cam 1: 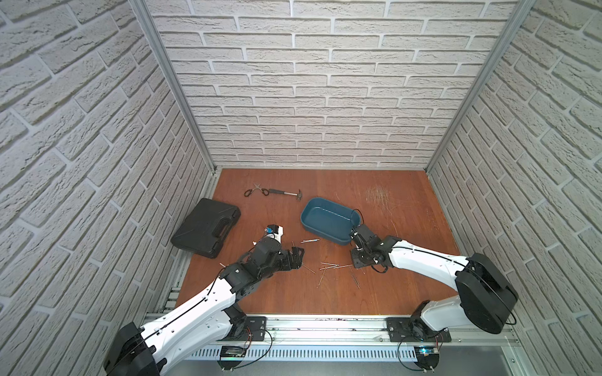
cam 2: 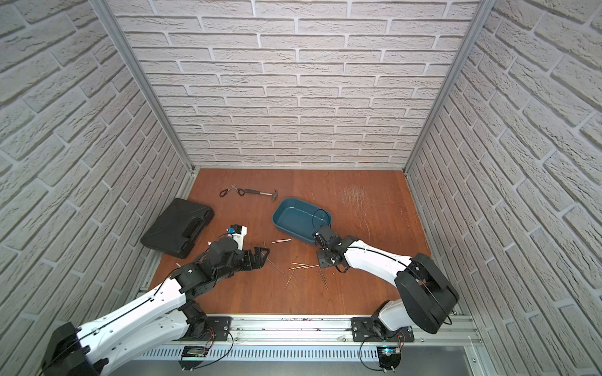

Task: Put the nails on the desktop into the storage box
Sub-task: Pick up the nail from the center of the board.

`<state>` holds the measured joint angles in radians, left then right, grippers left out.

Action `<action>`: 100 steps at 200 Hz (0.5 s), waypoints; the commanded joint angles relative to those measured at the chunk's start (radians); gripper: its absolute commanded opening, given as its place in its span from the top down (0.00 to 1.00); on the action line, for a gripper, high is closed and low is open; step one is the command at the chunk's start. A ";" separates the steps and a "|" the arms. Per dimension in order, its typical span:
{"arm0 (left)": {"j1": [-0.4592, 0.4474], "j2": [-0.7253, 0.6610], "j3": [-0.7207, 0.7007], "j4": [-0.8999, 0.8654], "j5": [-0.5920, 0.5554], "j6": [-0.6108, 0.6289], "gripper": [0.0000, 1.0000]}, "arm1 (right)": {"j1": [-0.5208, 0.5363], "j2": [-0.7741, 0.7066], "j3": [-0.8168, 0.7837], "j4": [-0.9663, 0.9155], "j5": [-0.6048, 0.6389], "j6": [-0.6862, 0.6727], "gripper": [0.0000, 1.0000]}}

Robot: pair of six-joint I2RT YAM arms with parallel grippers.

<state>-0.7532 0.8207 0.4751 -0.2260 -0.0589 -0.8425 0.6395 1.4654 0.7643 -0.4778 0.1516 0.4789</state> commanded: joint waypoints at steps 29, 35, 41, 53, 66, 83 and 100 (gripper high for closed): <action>-0.004 -0.031 -0.018 0.008 -0.010 -0.007 0.02 | 0.014 0.064 0.051 0.043 0.008 -0.031 0.78; -0.003 -0.031 -0.018 0.008 -0.010 -0.009 0.02 | 0.014 0.070 0.054 0.044 0.009 -0.032 0.77; -0.003 -0.029 -0.019 0.009 -0.011 -0.009 0.02 | 0.014 0.076 0.059 0.045 0.011 -0.034 0.77; -0.003 -0.028 -0.020 0.010 -0.010 -0.009 0.02 | 0.014 0.087 0.065 0.047 0.010 -0.037 0.76; -0.003 -0.029 -0.023 0.011 -0.010 -0.013 0.02 | 0.014 0.099 0.070 0.047 0.015 -0.039 0.76; -0.003 -0.029 -0.024 0.011 -0.010 -0.015 0.02 | 0.014 0.106 0.072 0.048 0.019 -0.037 0.77; -0.003 -0.031 -0.024 0.010 -0.012 -0.018 0.02 | 0.014 0.108 0.068 0.051 0.019 -0.035 0.77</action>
<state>-0.7532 0.7990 0.4644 -0.2321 -0.0601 -0.8528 0.6437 1.5669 0.8192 -0.4450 0.1566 0.4526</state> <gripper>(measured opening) 0.983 0.235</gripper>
